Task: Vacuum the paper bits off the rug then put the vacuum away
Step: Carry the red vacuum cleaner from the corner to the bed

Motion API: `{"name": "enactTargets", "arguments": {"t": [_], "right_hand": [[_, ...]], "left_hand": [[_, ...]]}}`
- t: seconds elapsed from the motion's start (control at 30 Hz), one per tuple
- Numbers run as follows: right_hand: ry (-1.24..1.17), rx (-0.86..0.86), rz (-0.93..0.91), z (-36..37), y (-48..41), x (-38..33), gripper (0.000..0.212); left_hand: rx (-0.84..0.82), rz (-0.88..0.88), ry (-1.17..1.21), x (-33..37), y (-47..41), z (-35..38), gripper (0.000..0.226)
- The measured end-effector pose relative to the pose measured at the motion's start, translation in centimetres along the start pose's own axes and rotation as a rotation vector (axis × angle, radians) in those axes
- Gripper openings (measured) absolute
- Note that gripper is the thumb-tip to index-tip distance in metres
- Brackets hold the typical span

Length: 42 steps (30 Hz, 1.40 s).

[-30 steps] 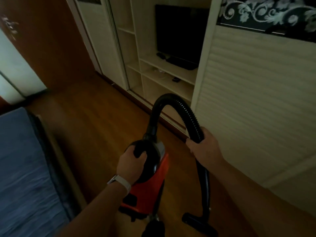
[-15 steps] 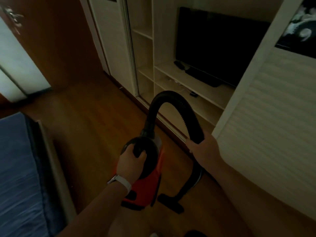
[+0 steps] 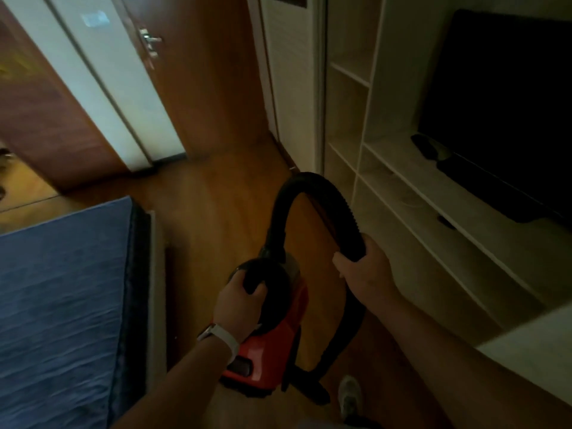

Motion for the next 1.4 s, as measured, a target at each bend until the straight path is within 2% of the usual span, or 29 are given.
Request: {"name": "enactTargets", "arguments": {"t": [0.17, 0.43, 0.67, 0.9, 1.13, 1.3, 1.4], "right_hand": [[-0.042, -0.128, -0.048, 1.6, -8.9, -0.5, 0.007], [0.006, -0.277, -0.099, 7.7, -19.5, -1.5, 0.019], [0.086, -0.266, -0.079, 14.8, -29.8, -0.7, 0.013], [0.12, -0.245, -0.062, 24.0, -40.7, -2.7, 0.017], [0.081, -0.241, -0.092, 31.6, -50.0, -6.1, 0.019], [0.072, -0.277, -0.112, 37.5, -57.0, -6.9, 0.011], [0.03, -0.34, -0.114, 41.8, -61.9, -6.9, 0.015]], "left_hand": [[0.116, -0.053, 0.055, 3.4, -5.2, -0.8, 0.04], [0.223, -0.135, 0.131, 5.1, -13.7, -3.3, 0.031], [0.165, -0.215, 0.157, 3.4, -26.1, -4.0, 0.028], [0.111, -0.199, 0.206, 4.7, -39.9, -8.5, 0.025], [0.151, -0.181, 0.2, 7.3, -50.4, -15.0, 0.01], [0.21, -0.199, 0.153, 7.7, -57.7, -18.0, 0.007], [0.251, -0.252, 0.166, 7.4, -62.7, -19.4, 0.009]]}}
Point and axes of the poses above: each hand's wrist, its own y-axis away from the middle knuckle, its own z-axis out of the palm, x = y × z, the point moved 7 cm from there along -y, towards the middle knuckle, and after that the axes turned 13 degrees about -z, right-handed, at the moved point
